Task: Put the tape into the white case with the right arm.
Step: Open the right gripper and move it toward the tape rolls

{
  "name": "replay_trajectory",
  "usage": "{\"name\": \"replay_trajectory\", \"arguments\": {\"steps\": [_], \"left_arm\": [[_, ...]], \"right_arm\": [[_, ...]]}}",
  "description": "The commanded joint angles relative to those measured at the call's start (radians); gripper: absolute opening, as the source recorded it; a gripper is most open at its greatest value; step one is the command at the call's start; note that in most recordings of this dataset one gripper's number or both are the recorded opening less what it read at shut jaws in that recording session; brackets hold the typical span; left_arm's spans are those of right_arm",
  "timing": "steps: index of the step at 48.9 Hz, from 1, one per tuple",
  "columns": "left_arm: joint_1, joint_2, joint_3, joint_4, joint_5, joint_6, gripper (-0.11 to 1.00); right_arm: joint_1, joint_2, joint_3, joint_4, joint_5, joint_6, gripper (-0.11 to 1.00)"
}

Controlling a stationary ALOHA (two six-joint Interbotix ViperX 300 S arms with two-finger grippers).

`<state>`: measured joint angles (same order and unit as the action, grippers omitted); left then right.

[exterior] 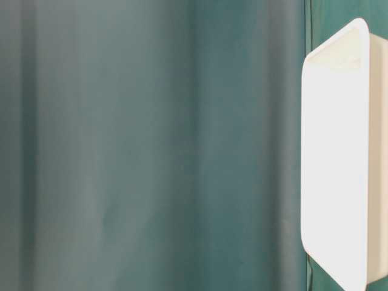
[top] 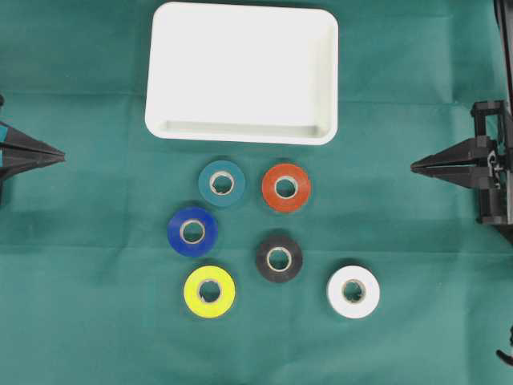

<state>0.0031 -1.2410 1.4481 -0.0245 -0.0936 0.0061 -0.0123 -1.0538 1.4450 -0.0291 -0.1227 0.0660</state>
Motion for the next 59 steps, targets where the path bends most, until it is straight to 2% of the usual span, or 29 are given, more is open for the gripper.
{"name": "replay_trajectory", "arguments": {"steps": [1,5,9,12,18,20,30,41,54,59], "left_arm": [[0.002,0.006,-0.012,-0.002,-0.005,-0.002,0.00],[0.002,0.006,-0.012,0.000,-0.005,-0.002,0.00],[0.002,0.006,-0.009,0.000,-0.005,-0.002,0.00],[0.002,0.006,-0.008,-0.002,-0.005,-0.003,0.00],[0.002,0.006,-0.006,-0.002,-0.005,-0.005,0.00],[0.002,0.006,-0.008,-0.002,-0.005,-0.005,0.00],[0.002,0.006,-0.012,0.000,-0.005,-0.005,0.00],[0.002,0.008,-0.009,-0.002,-0.005,-0.006,0.00],[0.002,0.008,-0.012,-0.002,-0.005,-0.006,0.00],[0.002,0.008,-0.015,-0.002,-0.008,-0.006,0.00]], "right_arm": [[-0.002,0.012,-0.011,-0.014,-0.005,0.002,-0.09],[0.000,0.009,-0.005,-0.038,-0.005,0.000,-0.04],[-0.002,0.009,0.003,-0.071,-0.005,0.000,0.07],[-0.002,0.011,0.006,-0.097,-0.003,0.002,0.20],[0.000,0.009,0.006,-0.123,0.003,0.002,0.56],[0.002,0.009,0.006,-0.124,0.003,0.002,0.62],[0.017,0.012,0.006,-0.126,0.003,0.002,0.61],[0.126,0.023,0.011,-0.126,0.003,0.003,0.61],[0.130,0.029,0.011,-0.126,0.000,0.003,0.61],[0.129,0.041,0.003,-0.127,-0.003,0.002,0.57]]}}
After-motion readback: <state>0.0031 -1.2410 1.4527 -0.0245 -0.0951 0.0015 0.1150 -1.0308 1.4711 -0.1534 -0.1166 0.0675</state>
